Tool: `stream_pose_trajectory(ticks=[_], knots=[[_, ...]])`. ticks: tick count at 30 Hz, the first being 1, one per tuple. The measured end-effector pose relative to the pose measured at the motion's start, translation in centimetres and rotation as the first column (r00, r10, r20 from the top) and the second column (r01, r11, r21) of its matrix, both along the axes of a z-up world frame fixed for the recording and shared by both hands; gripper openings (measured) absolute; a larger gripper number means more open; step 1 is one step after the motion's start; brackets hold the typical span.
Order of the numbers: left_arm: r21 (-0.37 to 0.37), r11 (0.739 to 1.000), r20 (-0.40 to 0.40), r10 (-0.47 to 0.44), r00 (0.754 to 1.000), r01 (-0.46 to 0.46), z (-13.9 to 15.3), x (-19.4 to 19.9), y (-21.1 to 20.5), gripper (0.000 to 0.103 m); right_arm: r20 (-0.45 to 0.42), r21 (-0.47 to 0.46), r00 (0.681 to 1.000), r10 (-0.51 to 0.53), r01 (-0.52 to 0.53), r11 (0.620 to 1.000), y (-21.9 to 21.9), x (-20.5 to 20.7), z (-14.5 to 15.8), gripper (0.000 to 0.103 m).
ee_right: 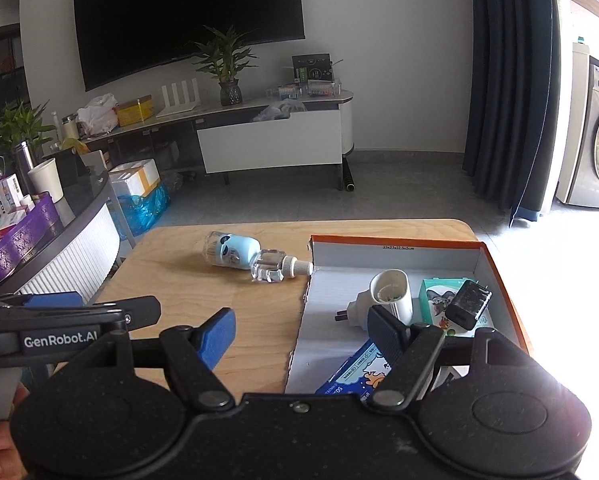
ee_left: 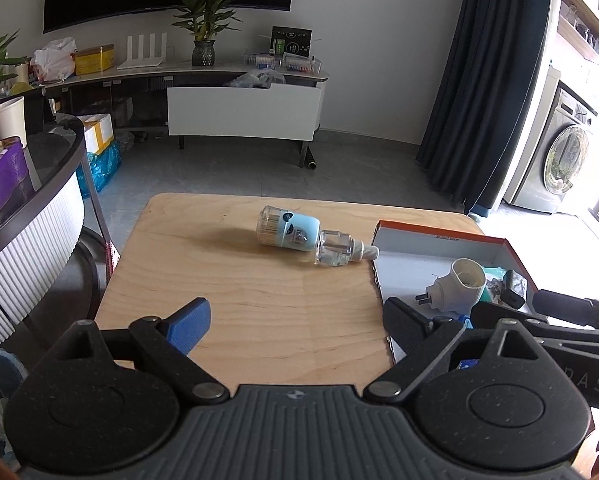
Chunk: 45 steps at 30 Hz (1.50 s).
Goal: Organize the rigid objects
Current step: 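Move both open tools from the tray toward the toothpick jar and glass bottle, then grasp the blue-capped toothpick jar with left tool while right tool grasps the glass bottle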
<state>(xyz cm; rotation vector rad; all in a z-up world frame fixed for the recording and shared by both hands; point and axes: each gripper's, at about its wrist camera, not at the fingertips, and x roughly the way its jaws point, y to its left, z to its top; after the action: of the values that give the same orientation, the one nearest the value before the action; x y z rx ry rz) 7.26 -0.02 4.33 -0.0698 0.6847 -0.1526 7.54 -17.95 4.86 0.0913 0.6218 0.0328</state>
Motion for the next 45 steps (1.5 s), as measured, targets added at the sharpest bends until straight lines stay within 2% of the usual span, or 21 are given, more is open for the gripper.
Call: stream_pose_trajectory(ticks=[27, 35, 40, 45], knots=[[0.017, 1.000, -0.033, 0.015, 0.999, -0.014, -1.6, 3.7, 1.8, 0.095, -0.054, -0.001, 0.998, 0.037, -0.038, 0.999, 2.1, 4.4, -2.2, 0.087], [0.032, 0.999, -0.031, -0.005, 1.000, 0.006, -2.5, 6.6, 1.5, 0.099, -0.063, 0.011, 0.997, 0.035, -0.034, 0.999, 2.0, 6.2, -2.7, 0.086], [0.028, 0.999, -0.034, -0.030, 0.999, 0.031, -3.6, 9.8, 0.9, 0.103, -0.070, 0.025, 0.997, 0.034, -0.032, 0.999, 1.5, 6.7, -3.3, 0.087], [0.025, 0.998, -0.048, -0.053, 0.997, 0.054, -5.0, 13.4, 0.2, 0.103, -0.075, 0.040, 0.997, 0.028, -0.025, 0.999, 0.8, 7.3, -3.6, 0.087]])
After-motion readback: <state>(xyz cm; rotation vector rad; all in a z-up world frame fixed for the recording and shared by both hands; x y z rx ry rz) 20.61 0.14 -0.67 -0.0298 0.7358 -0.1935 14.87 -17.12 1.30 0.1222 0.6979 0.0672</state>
